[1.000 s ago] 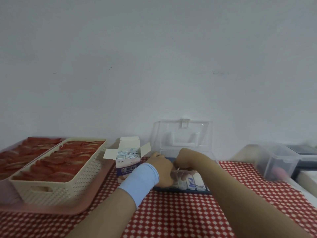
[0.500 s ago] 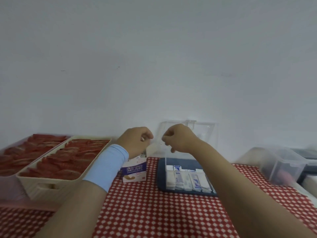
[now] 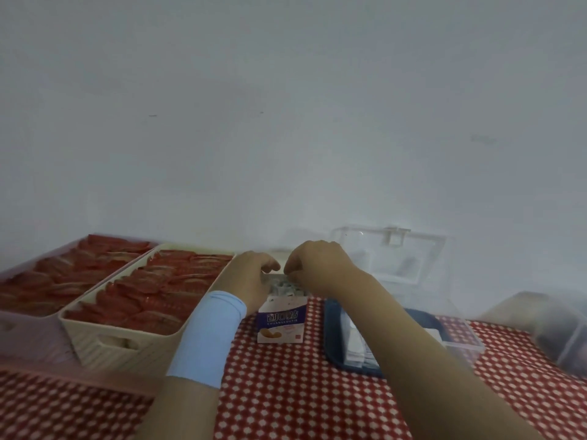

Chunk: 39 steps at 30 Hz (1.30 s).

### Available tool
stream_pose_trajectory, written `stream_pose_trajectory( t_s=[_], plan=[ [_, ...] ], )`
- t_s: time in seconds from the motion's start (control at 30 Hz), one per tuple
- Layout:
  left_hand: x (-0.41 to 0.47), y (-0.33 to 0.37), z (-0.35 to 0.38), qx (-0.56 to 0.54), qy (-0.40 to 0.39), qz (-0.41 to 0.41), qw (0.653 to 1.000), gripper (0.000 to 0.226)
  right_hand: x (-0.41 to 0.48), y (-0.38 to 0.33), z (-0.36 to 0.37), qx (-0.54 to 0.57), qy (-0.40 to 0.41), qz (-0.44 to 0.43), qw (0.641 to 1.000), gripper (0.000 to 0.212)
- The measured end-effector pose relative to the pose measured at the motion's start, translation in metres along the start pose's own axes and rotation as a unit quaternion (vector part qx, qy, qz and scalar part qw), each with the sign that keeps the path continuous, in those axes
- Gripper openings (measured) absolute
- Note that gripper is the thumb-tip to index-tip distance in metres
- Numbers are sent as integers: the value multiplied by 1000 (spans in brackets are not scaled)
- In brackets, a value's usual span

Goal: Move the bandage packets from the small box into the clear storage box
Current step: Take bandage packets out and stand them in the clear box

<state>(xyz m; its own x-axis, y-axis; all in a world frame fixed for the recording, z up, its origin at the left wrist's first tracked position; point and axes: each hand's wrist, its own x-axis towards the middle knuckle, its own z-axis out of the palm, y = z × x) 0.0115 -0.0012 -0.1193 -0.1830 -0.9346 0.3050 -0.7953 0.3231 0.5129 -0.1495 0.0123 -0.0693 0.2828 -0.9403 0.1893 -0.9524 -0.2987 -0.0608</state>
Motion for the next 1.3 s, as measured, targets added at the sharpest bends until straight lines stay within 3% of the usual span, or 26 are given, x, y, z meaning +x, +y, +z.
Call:
stream_pose_trajectory(
  t_s=[0.17,0.3,0.47,0.67,0.8,0.9,1.0,1.17,1.3],
  plan=[
    [3,-1,0,-27,-1,6,1000,34,17,-5,19,-105,-24,5,994,20],
    [5,-3,-2,-61,2,1,998,33,20,-5,21,-91,1,-2,996,15],
    [6,-2,-2,-99,-6,1,995,27,9,6,21,46,57,31,997,14],
    [7,-3,3,-125,41,-5,991,7,3,12,32,236,110,33,965,9],
    [6,0,3,-227,60,-15,972,10,2,17,29,308,106,30,945,18],
    [6,5,-2,-278,58,-13,959,16,1,21,21,361,158,39,918,13],
    [6,9,-9,-314,47,-21,948,21,-3,19,14,451,198,32,870,17],
    [4,6,-8,-348,49,-25,936,12,-4,8,14,501,200,31,841,17],
    [4,6,-7,-410,72,-52,908,8,-8,12,15,565,129,46,813,17]
  ],
)
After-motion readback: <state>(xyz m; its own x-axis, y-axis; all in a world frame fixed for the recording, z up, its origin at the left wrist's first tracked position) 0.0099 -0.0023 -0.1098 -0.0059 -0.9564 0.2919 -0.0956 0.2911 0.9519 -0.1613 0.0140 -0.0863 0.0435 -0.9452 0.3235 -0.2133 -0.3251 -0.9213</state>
